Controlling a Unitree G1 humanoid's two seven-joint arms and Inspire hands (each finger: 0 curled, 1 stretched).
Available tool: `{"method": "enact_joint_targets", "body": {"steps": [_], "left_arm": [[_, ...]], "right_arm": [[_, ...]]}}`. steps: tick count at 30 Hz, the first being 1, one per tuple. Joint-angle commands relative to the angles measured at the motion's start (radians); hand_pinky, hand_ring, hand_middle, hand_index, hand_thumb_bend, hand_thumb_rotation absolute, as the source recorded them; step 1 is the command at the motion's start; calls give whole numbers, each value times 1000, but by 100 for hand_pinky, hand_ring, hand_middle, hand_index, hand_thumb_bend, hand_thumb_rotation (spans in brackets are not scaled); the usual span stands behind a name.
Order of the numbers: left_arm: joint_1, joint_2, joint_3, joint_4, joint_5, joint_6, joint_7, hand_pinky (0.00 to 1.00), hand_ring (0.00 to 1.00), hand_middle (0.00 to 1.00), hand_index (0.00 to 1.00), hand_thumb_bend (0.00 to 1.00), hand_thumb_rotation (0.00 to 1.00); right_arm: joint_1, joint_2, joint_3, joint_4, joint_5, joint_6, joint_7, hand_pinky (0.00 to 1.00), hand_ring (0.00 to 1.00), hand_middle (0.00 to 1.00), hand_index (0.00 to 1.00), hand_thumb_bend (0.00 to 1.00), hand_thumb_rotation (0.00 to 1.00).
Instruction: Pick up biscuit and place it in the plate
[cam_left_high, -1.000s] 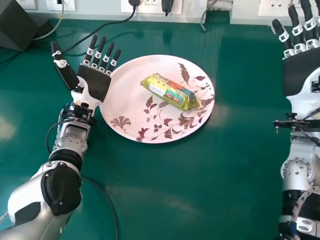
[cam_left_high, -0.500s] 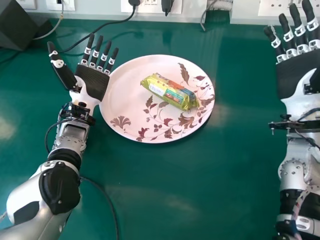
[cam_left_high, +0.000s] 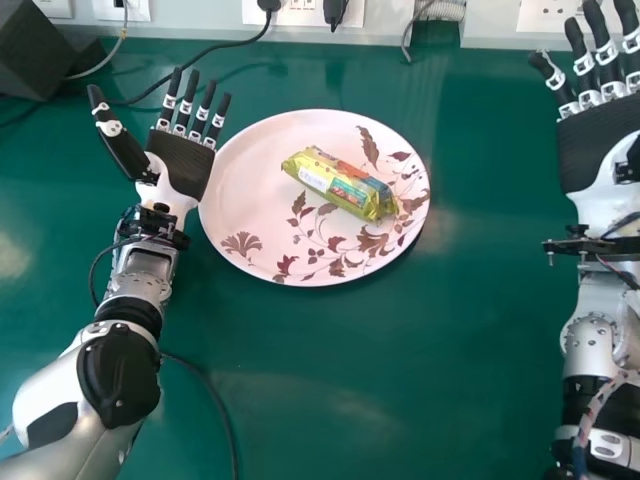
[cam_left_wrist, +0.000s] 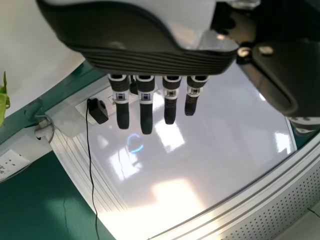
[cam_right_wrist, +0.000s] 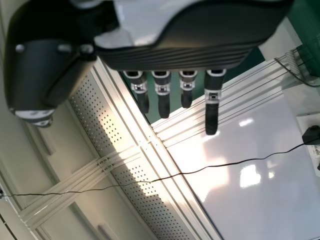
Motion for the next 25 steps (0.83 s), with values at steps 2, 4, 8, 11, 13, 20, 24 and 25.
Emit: {"method": "enact_joint_targets", "body": {"steps": [2,4,8,11,13,20,24,25], "left_arm": [[23,-8,9,20,-3,-2,4,83,85,96,99,100,82],[22,-9,9,20,-3,-3,8,83,85,96,99,100,83],[23,-9,10,21,-4,0,8,82,85,96,99,100,82],[24,-8,9,21,-2,-4,1,82,85,96,100,100,82],[25,-8,7,21,0,-11,5,82,85,96,100,100,82],[21,-7,8,22,-1,-7,22,82,84,96,99,100,82],[19,-6,11,22,-5,1,17,81,84,95,99,100,83],[19,-6,11,22,-6,3,15,80,84,95,99,100,84]], "right_arm": [[8,6,-8,-17,3,-3,-2,71,84,96,100,89,38],[7,5,-8,-17,2,-5,-2,71,83,96,100,89,39],[6,2,-12,-15,9,0,4,70,82,94,100,89,39],[6,2,-14,-16,11,3,8,70,82,95,100,88,40],[5,4,-15,-17,11,1,9,70,82,94,100,89,40],[3,4,-18,-11,12,1,12,66,79,92,99,90,38],[0,3,-18,-4,2,-8,9,67,79,93,100,89,38],[0,3,-18,-4,-1,-9,8,67,79,93,100,89,38]]}}
